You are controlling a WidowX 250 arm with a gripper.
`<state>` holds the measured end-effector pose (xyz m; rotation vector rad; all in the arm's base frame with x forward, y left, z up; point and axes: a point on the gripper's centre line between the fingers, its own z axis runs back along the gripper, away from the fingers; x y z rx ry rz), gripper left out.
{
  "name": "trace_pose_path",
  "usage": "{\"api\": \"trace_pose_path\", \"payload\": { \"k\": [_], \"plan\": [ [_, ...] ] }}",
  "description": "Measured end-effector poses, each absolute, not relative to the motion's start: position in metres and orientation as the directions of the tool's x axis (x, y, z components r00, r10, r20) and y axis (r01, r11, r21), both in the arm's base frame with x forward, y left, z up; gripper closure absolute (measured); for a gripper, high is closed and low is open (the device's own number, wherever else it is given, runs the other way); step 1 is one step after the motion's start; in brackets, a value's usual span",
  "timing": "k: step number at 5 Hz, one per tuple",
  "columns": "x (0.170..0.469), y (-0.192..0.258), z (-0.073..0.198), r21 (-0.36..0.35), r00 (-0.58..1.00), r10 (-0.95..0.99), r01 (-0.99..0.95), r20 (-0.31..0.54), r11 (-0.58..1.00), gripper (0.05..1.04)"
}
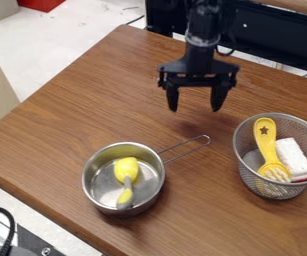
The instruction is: Move the silver pot to the upper left side of the table
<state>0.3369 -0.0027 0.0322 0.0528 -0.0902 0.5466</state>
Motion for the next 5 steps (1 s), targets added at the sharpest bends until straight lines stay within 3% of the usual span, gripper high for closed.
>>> {"api": "trace_pose_path", "payload": {
  "k": [1, 3, 4, 5],
  "plan": [
    [0.325, 0.002, 0.032, 0.018, 0.875, 0.475, -0.479, 0.092, 0.878, 0.087],
    [0.284, 0.025, 0.058, 0.029, 0.976, 0.168, -0.174, 0.138, 0.984, 0.087],
    [0.268, 0.037, 0.064, 0.020, 0.990, 0.047, -0.050, 0.132, 0.999, 0.087],
    [0.253, 0.047, 0.057, 0.058, 0.987, -0.132, 0.127, 0.087, 0.990, 0.087]
  ]
}}
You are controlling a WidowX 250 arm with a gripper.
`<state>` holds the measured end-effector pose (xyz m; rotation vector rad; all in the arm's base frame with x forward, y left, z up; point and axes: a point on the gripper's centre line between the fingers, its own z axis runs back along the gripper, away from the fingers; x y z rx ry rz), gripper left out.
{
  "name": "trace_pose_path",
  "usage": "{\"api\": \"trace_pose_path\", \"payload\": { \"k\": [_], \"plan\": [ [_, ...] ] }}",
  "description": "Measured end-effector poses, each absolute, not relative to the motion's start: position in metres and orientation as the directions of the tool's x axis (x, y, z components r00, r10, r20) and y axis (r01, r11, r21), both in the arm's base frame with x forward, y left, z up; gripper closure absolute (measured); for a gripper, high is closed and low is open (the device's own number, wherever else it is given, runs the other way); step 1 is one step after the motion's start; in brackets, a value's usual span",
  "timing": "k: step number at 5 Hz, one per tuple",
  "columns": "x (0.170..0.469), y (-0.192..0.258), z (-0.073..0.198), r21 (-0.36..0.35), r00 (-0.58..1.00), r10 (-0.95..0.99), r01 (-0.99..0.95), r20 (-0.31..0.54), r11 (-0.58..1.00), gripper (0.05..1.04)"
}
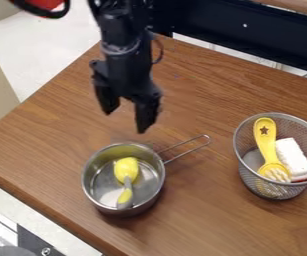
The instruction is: Move the silver pot to the upper left side of the table
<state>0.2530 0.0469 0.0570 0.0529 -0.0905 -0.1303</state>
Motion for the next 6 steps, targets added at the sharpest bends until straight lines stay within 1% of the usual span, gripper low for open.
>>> {"api": "trace_pose_path", "payload": {
  "k": [1, 2, 3, 4, 5, 6],
  "plan": [
    [0.249, 0.057, 0.052, 0.099, 0.961, -0.266, 0.258, 0.074, 0.961, 0.086],
    [0.246, 0.066, 0.044, 0.104, 0.945, -0.324, 0.320, 0.033, 0.942, 0.087],
    [0.254, 0.066, 0.041, 0.118, 0.923, -0.375, 0.365, 0.083, 0.924, 0.087],
    [0.254, 0.060, 0.030, 0.117, 0.908, -0.412, 0.402, 0.078, 0.908, 0.087],
    [0.253, 0.053, 0.027, 0.088, 0.888, -0.446, 0.438, 0.108, 0.894, 0.086],
    [0.242, 0.051, 0.022, 0.041, 0.876, -0.472, 0.470, 0.102, 0.882, 0.086]
  ]
}}
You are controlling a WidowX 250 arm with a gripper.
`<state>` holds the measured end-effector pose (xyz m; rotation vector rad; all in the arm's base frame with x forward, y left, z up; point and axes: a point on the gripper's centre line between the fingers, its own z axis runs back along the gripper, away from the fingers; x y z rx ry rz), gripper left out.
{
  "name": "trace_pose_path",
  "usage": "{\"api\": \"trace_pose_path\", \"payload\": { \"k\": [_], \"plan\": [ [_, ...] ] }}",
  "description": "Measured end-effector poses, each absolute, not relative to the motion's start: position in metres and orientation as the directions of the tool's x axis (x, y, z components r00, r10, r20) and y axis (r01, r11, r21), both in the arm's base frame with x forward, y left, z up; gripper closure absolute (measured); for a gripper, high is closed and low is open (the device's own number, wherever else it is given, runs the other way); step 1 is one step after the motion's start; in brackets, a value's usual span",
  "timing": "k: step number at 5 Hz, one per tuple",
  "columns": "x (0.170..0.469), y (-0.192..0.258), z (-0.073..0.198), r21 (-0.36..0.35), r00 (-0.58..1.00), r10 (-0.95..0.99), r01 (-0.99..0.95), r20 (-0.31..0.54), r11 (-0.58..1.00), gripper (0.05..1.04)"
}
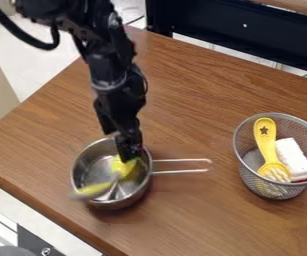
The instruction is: Move the silver pot to the upper left side of the table
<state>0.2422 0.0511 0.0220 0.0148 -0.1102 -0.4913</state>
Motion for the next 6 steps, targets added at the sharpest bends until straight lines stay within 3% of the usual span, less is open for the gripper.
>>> {"api": "trace_pose_path", "payload": {
  "k": [4, 5, 6],
  "plan": [
    [0.2530, 0.0558, 0.0215, 0.087, 0.880, -0.450, 0.441, 0.155, 0.893, 0.086],
    [0.2528, 0.0561, 0.0175, 0.067, 0.896, -0.414, 0.409, 0.159, 0.910, 0.133],
    [0.2510, 0.0571, 0.0141, 0.083, 0.901, -0.400, 0.392, 0.169, 0.916, 0.405]
  ]
}}
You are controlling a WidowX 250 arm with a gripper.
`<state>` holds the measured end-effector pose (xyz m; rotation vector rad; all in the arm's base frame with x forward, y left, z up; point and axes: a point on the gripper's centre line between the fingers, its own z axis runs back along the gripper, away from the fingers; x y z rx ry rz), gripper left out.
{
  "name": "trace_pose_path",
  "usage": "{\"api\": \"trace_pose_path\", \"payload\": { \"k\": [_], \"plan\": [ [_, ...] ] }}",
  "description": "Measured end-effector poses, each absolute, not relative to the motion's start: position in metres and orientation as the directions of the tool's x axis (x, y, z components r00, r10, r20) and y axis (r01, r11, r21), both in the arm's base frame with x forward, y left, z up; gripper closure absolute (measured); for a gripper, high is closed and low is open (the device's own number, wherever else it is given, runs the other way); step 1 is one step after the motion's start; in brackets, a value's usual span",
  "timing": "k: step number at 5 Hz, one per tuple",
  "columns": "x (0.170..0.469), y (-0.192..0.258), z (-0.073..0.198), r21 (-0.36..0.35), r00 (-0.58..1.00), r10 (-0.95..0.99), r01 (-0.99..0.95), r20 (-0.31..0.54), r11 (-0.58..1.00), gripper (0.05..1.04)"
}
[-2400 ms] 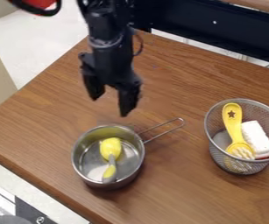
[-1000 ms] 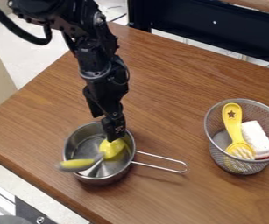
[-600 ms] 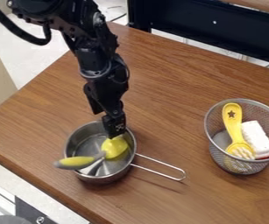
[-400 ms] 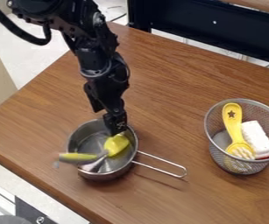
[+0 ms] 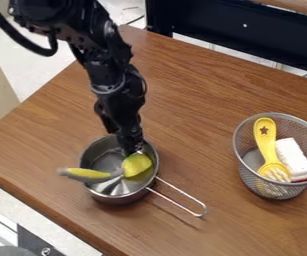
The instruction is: Move the silver pot to the upper left side of the table
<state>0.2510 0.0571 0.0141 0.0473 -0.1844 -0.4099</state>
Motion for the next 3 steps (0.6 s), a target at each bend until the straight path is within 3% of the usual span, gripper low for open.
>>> {"api": "trace_pose_path", "payload": {
  "k": [1, 2, 3],
  "plan": [
    [0.2453, 0.0555, 0.0064, 0.076, 0.910, -0.379, 0.372, 0.165, 0.925, 0.702],
    [0.2426, 0.0541, 0.0038, 0.056, 0.920, -0.355, 0.351, 0.167, 0.935, 0.919],
    [0.2435, 0.0556, 0.0022, 0.067, 0.921, -0.350, 0.344, 0.171, 0.937, 1.010]
  ]
}}
